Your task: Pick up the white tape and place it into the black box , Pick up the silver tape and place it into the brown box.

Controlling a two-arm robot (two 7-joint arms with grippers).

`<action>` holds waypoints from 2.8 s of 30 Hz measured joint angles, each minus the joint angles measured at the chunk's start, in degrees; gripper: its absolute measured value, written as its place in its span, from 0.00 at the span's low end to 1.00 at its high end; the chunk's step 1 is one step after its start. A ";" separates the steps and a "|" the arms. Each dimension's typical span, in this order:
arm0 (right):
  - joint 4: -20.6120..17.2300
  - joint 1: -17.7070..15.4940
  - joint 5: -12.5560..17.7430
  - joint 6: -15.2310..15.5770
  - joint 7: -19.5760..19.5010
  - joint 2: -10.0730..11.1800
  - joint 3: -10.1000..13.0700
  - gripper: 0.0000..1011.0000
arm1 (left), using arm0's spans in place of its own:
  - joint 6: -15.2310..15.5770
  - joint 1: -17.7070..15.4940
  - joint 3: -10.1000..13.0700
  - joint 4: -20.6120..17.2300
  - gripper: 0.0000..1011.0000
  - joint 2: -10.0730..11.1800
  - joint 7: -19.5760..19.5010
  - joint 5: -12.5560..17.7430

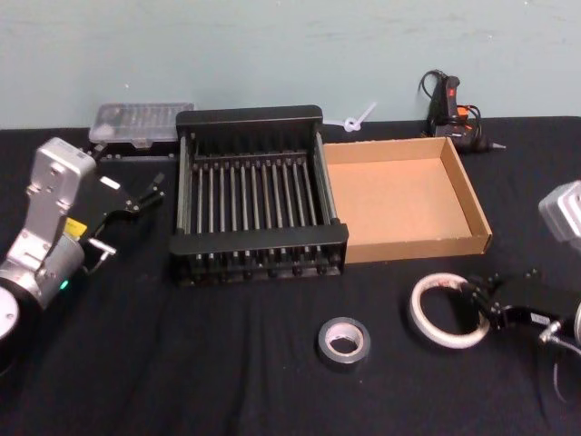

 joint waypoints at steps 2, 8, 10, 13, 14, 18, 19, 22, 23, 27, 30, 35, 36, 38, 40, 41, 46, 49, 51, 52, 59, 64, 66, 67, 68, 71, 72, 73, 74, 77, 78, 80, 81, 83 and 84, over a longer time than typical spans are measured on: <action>-0.71 -0.01 0.72 -0.30 -0.04 -0.08 0.52 0.09 | 0.00 0.00 0.00 0.00 0.99 0.00 0.00 0.00; -1.72 0.87 1.86 -0.97 -0.43 -0.68 1.05 0.09 | 0.00 0.00 0.00 0.00 0.99 0.00 0.00 0.00; -1.74 1.72 2.06 -1.24 -0.65 -1.16 0.94 0.09 | 0.00 0.00 0.00 0.00 0.99 0.00 0.00 0.00; -1.42 3.11 2.11 -1.67 -0.99 -1.93 0.46 0.09 | 0.00 0.00 0.00 0.00 0.99 0.00 0.00 0.00; -1.25 3.52 2.09 -1.78 -1.07 -2.17 0.30 0.09 | 0.00 0.00 0.00 0.00 0.99 0.00 0.00 0.00; -0.36 5.62 1.83 -2.26 -1.40 -3.33 -0.60 0.09 | 0.00 0.00 0.00 0.00 0.99 0.00 0.00 0.00; -0.12 6.06 1.72 -2.31 -1.41 -3.56 -0.81 0.09 | 0.00 0.00 0.00 0.00 0.99 0.00 0.00 0.00; 1.35 8.24 1.06 -2.50 -1.43 -4.77 -2.03 0.09 | 0.00 0.00 0.00 0.00 0.99 0.00 0.00 0.00; 1.57 8.59 0.94 -2.53 -1.43 -4.96 -2.24 0.09 | 0.00 0.00 0.00 0.00 0.99 0.00 0.00 0.00; 3.09 10.85 0.18 -2.60 -1.41 -6.15 -3.34 0.09 | 0.00 0.00 0.00 0.00 0.99 0.00 0.00 0.00; 4.48 12.89 -0.40 -2.51 -1.26 -7.18 -4.38 0.09 | 0.00 0.00 0.00 0.00 0.99 0.00 0.00 0.00; 7.04 16.34 -1.63 -2.33 -0.67 -8.86 -6.12 0.09 | 0.00 0.00 0.00 0.00 0.99 0.00 0.00 0.00; 7.44 16.84 -1.84 -2.33 -0.58 -9.11 -6.40 0.09 | 0.00 0.00 0.00 0.00 0.99 0.00 0.00 0.00; 8.26 17.82 -2.28 -2.33 -0.45 -9.63 -6.94 0.09 | 0.00 0.00 0.00 0.00 0.99 0.00 0.00 0.00; 9.47 19.31 -3.00 -2.46 -0.26 -10.47 -7.65 0.09 | 0.00 0.00 0.00 0.00 0.99 0.00 0.00 0.00; 9.97 19.78 -3.21 -2.48 -0.20 -10.79 -7.89 0.09 | 0.00 0.00 0.00 0.00 0.99 0.00 0.00 0.00; 12.97 22.82 -4.54 -2.61 0.00 -13.11 -9.35 0.09 | 0.00 0.00 0.00 0.00 0.99 0.00 0.00 0.00; 14.65 24.43 -5.38 -2.77 0.20 -14.46 -10.15 0.09 | 0.00 0.00 0.00 0.00 0.99 0.00 0.00 0.00; 15.77 25.48 -5.96 -2.96 0.40 -15.36 -10.77 0.09 | 0.00 0.00 0.00 0.00 0.99 0.00 0.00 0.00; 16.17 25.85 -6.15 -3.03 0.46 -15.66 -10.99 0.09 | 0.00 0.00 0.00 0.00 0.99 0.00 0.00 0.00; 19.41 28.85 -8.20 -3.81 1.36 -18.07 -12.84 0.09 | 0.00 0.00 0.00 0.00 0.99 0.00 0.00 0.00; 21.92 30.98 -9.49 -4.55 2.15 -19.88 -13.99 0.09 | 0.00 0.00 0.00 0.00 0.99 0.00 0.00 0.00; 22.59 31.52 -9.84 -4.82 2.47 -20.36 -14.26 0.09 | 0.00 0.00 0.00 0.00 0.99 0.00 0.00 0.00; 22.96 31.81 -9.99 -4.92 2.63 -20.59 -14.40 0.09 | 0.00 0.00 0.00 0.00 0.99 0.00 0.00 0.00; 23.66 32.37 -10.27 -5.13 2.88 -21.08 -14.68 0.09 | 0.00 0.00 0.00 0.00 0.99 0.00 0.00 0.00; 24.78 33.34 -10.73 -5.57 3.39 -22.00 -15.19 0.09 | 0.00 0.00 0.00 0.00 0.99 0.00 0.00 0.00; 25.01 33.53 -10.83 -5.65 3.49 -22.15 -15.28 0.09 | 0.00 0.00 0.00 0.00 0.99 0.00 0.00 0.00; 25.52 33.94 -11.05 -5.85 3.66 -22.56 -15.51 0.09 | 0.00 0.00 0.00 0.00 0.99 0.00 0.00 0.00; 25.52 33.94 -11.05 -5.85 3.66 -22.56 -15.51 0.09 | 0.00 0.00 0.00 0.00 0.99 0.00 0.00 0.00; 26.78 34.89 -11.60 -6.34 3.93 -23.57 -15.94 0.09 | 0.00 0.00 0.00 0.00 0.99 0.00 0.00 0.00; 26.78 34.89 -11.60 -6.34 3.93 -23.57 -15.94 0.09 | 0.00 0.00 0.00 0.00 0.99 0.00 0.00 0.00; 27.98 35.60 -12.13 -6.86 3.93 -24.36 -16.18 0.09 | 0.00 0.00 0.00 0.00 0.99 0.00 0.00 0.00; 27.98 35.60 -12.13 -6.86 3.93 -24.36 -16.18 0.09 | 0.00 0.00 0.00 0.00 0.99 0.00 0.00 0.00; 28.21 35.75 -12.25 -6.98 3.92 -24.53 -16.22 0.09 | 0.00 0.00 0.00 0.00 0.99 0.00 0.00 0.00; 28.15 35.75 -12.24 -6.98 3.91 -24.49 -16.21 0.09 | 0.00 0.00 0.00 0.00 0.99 0.00 0.00 0.00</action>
